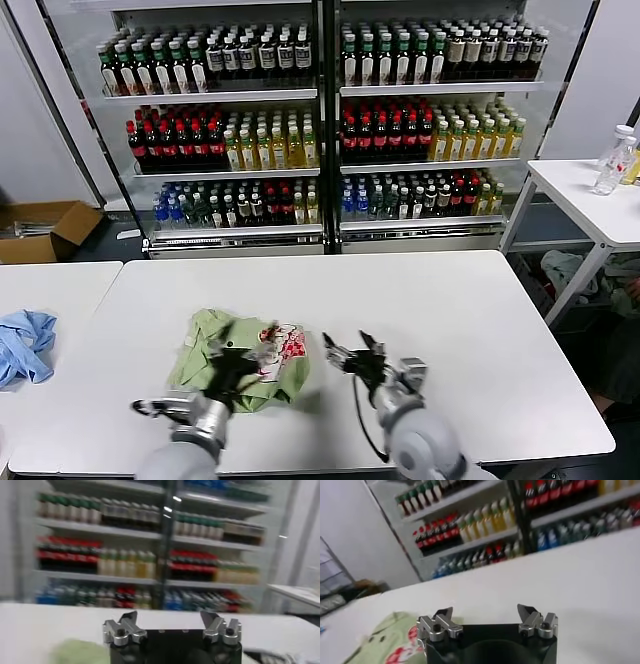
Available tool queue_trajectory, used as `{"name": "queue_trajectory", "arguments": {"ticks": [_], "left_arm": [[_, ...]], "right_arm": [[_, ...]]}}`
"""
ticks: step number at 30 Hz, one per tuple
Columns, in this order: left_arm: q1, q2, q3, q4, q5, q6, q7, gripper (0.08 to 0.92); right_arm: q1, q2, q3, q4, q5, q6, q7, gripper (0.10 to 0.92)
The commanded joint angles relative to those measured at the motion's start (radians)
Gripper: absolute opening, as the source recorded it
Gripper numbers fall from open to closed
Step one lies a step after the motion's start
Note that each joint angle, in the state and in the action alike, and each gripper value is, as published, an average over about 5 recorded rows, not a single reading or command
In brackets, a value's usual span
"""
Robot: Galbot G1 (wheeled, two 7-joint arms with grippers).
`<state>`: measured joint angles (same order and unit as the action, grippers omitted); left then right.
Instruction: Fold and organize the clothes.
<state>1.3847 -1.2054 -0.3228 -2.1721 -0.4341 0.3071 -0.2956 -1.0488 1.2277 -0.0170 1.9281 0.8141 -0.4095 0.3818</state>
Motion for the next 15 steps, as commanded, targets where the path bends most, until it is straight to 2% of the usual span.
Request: {"name": "queue_trajectory", "arguments": {"ticks": [1,7,10,15], "left_arm": [[0.127,0.014,-0.309,-0.018,-0.016,-0.111,-0.037,0.808],[0.127,-0.023,-0.268,-0.017,0.009,-0.108,-0.037,0.822],[0.124,-0.025,-0.258,-0.024,0.010,-0.106,-0.036,0.823],[0.121,-0.019,-0.257,-0.023,-0.003,-0.106,-0.035,0.823]], "right_arm": [[0.272,0.202,-0.249,-0.318,0.228,-0.078,0.170,0.823],[0.280,0.216,-0.267,-0.359,0.264,-0.108,0.223,0.806],[0.276,0.179,-0.282,-0.331,0.257,-0.107,0.223,0.741],[0.281,0.120,-0.286,-0.314,0.213,-0.092,0.193,0.568]]}}
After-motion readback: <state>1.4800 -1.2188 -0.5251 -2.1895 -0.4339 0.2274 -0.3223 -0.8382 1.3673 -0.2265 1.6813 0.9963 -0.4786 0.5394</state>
